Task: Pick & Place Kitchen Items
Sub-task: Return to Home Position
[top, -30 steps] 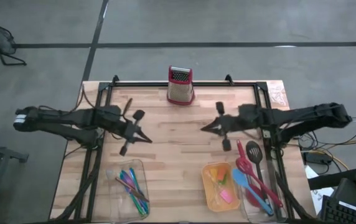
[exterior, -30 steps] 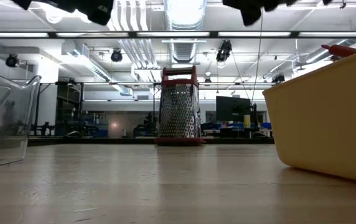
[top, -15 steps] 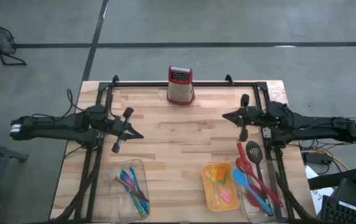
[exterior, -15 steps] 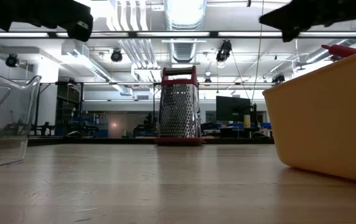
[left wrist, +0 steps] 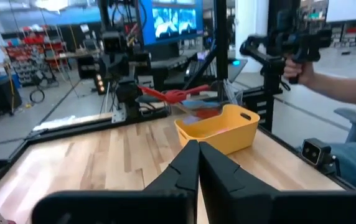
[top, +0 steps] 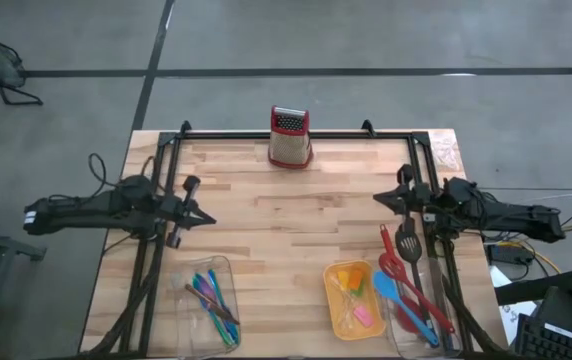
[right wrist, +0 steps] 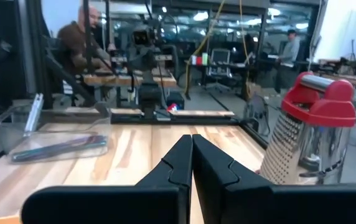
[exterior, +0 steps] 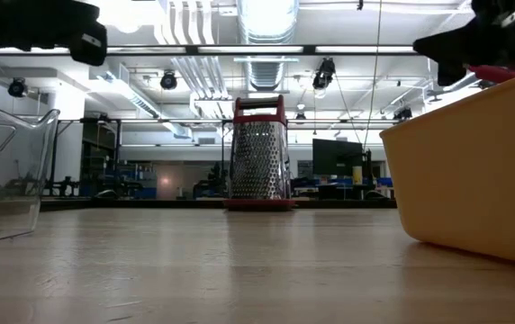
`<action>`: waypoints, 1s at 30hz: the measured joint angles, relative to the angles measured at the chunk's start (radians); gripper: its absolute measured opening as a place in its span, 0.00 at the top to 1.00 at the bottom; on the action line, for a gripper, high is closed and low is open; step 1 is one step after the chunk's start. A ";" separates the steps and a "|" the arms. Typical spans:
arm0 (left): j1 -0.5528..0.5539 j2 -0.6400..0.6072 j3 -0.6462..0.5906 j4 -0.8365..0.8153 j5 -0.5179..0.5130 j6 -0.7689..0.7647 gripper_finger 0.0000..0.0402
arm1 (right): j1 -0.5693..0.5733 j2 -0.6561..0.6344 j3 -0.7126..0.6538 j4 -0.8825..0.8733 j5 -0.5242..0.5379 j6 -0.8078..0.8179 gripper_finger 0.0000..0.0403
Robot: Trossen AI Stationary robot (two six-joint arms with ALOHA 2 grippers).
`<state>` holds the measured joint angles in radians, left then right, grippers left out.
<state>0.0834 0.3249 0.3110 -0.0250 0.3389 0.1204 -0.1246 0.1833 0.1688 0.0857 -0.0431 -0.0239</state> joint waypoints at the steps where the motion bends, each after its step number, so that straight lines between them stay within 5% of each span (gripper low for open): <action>1: 0.000 -0.013 -0.012 0.001 0.000 0.000 0.97 | 0.000 -0.024 -0.013 0.000 -0.005 0.000 0.98; 10: 0.001 -0.132 -0.107 0.015 -0.021 -0.003 0.99 | 0.000 -0.180 -0.127 -0.003 -0.019 -0.001 0.98; 30: 0.002 -0.320 -0.297 0.059 -0.120 -0.025 0.96 | 0.000 -0.182 -0.160 -0.027 -0.037 0.007 0.98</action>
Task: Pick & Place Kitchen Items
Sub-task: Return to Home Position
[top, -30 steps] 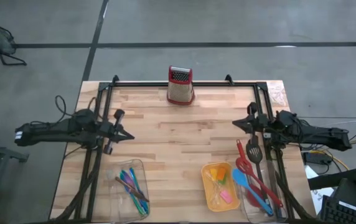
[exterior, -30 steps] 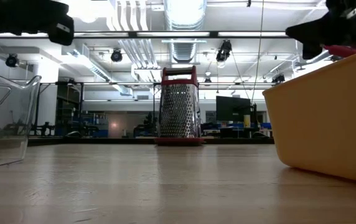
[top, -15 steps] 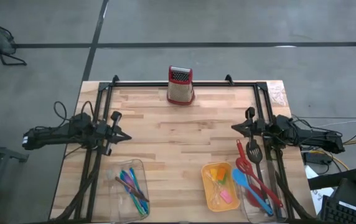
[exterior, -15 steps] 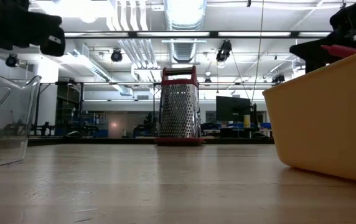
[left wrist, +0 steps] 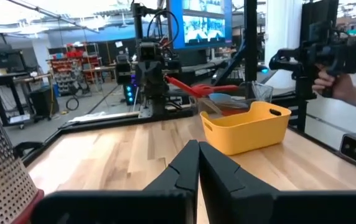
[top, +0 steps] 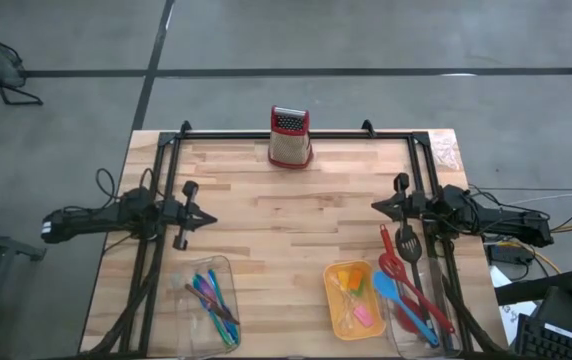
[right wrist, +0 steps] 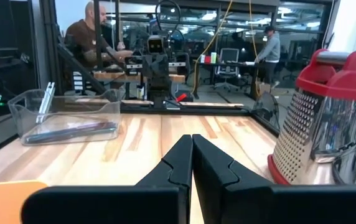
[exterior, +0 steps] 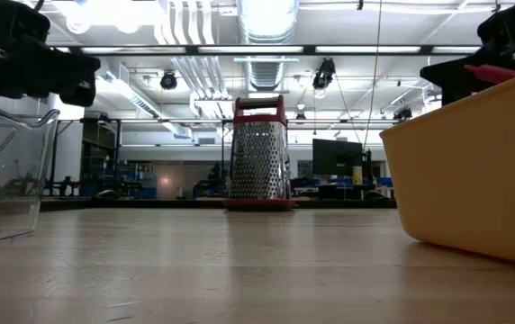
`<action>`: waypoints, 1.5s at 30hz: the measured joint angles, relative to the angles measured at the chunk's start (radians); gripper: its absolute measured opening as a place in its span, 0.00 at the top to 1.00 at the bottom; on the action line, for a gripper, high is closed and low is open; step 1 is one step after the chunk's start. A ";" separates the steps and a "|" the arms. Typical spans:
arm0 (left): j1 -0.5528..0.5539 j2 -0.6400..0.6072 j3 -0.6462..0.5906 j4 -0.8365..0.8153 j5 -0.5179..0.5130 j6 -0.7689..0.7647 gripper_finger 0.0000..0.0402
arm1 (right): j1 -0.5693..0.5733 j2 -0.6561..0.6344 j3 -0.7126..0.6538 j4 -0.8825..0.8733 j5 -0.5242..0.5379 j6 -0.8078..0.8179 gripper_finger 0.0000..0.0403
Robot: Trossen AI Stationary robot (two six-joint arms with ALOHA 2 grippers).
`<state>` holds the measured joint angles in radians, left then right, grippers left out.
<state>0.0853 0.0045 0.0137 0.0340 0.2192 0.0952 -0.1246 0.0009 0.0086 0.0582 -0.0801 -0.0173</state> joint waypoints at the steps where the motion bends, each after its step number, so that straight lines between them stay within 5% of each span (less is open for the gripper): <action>1: 0.000 -0.002 -0.001 0.004 0.000 0.000 0.96 | 0.000 -0.001 0.000 0.004 0.000 -0.010 0.98; 11: 0.000 0.016 -0.005 -0.008 -0.092 0.005 0.98 | 0.000 0.017 0.000 -0.018 0.008 -0.035 0.98; 23: 0.000 0.048 -0.006 0.000 -0.092 -0.062 0.90 | 0.000 0.043 0.000 -0.032 0.009 -0.035 0.98; 45: -0.001 0.048 -0.005 0.001 -0.090 -0.062 0.90 | 0.000 0.047 0.000 -0.032 0.011 -0.035 0.98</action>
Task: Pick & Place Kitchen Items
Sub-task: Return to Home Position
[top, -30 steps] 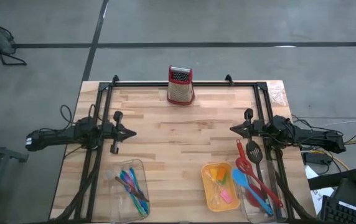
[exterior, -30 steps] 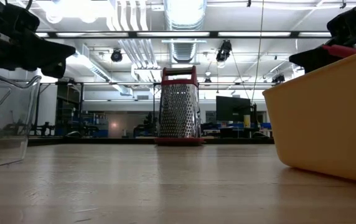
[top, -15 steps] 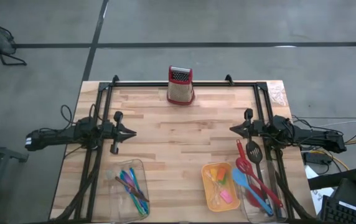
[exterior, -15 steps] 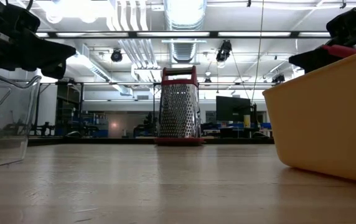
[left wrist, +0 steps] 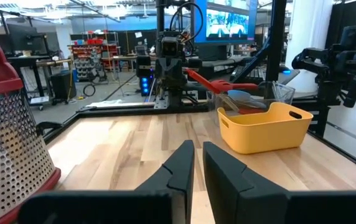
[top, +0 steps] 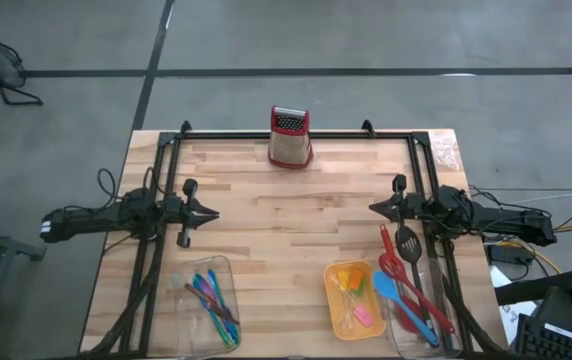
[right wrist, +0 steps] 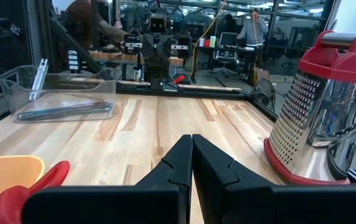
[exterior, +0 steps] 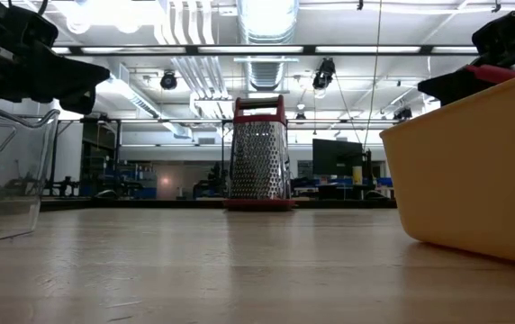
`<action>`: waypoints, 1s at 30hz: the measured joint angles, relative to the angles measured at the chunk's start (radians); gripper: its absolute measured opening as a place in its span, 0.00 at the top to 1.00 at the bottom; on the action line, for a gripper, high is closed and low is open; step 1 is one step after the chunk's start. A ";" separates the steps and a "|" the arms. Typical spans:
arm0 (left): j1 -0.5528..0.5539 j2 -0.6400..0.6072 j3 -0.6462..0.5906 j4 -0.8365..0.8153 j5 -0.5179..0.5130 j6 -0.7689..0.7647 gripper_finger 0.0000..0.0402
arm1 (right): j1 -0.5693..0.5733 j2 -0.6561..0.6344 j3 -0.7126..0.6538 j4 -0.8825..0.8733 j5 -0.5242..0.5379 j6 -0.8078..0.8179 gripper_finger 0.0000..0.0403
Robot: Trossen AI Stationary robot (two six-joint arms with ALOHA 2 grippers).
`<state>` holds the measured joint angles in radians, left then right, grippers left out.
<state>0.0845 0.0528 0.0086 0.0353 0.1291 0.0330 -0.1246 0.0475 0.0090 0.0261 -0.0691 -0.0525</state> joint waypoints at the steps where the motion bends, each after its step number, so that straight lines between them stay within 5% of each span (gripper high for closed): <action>1: 0.000 0.000 0.000 0.000 0.000 0.000 0.90 | 0.000 0.000 0.000 0.000 0.000 0.000 0.98; 30: 0.000 0.000 0.000 0.001 0.000 0.000 0.91 | 0.000 0.000 0.000 0.001 -0.001 0.000 0.98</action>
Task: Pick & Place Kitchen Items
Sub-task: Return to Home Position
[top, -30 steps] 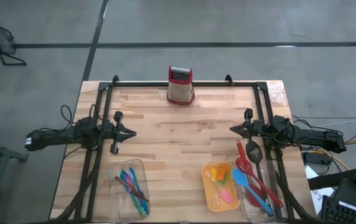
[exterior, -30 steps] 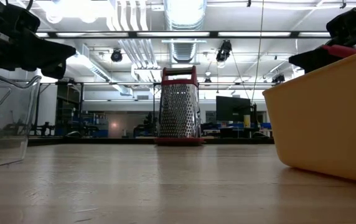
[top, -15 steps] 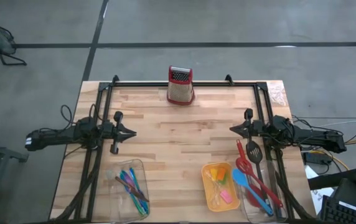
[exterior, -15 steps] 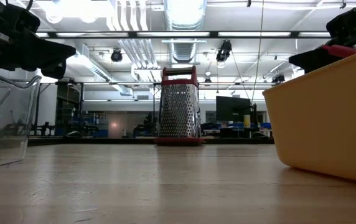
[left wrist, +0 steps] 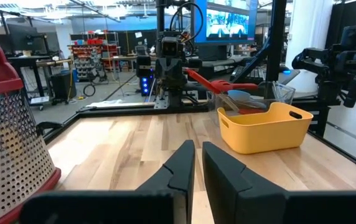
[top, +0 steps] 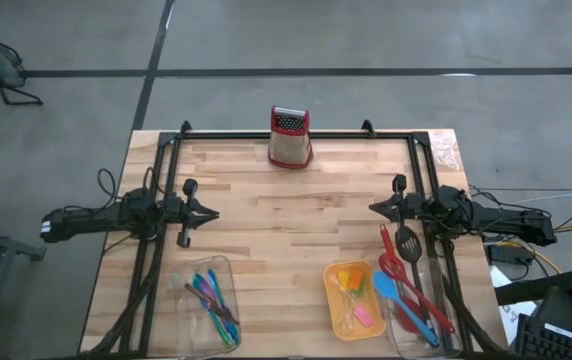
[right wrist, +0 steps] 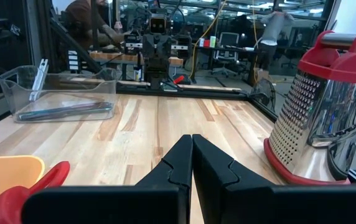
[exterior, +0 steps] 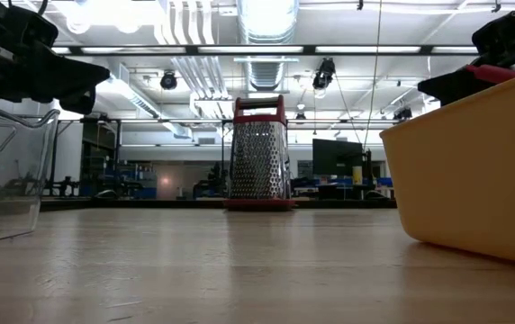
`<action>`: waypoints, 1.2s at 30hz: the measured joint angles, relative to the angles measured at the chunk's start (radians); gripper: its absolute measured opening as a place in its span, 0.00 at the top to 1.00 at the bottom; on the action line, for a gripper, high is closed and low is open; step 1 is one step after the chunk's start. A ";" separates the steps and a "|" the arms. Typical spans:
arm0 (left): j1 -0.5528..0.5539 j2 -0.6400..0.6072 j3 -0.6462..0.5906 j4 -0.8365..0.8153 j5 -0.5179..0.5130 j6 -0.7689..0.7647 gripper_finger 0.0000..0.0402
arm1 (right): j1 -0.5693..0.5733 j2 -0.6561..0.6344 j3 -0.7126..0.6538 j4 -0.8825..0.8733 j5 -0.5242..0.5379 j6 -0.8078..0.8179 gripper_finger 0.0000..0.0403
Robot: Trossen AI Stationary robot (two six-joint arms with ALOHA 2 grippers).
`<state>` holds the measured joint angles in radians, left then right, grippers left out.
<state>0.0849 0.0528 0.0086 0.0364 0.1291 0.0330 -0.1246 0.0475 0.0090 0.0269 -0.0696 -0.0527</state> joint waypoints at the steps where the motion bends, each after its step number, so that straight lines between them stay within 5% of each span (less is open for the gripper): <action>1: 0.000 0.000 0.000 0.000 0.000 0.000 0.91 | 0.000 0.000 0.000 0.000 0.000 0.000 0.98; 36: 0.000 0.000 0.000 0.000 0.000 0.000 0.92 | 0.000 0.000 0.000 0.000 0.000 0.000 0.98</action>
<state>0.0845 0.0528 0.0090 0.0368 0.1291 0.0330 -0.1246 0.0475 0.0090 0.0269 -0.0698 -0.0526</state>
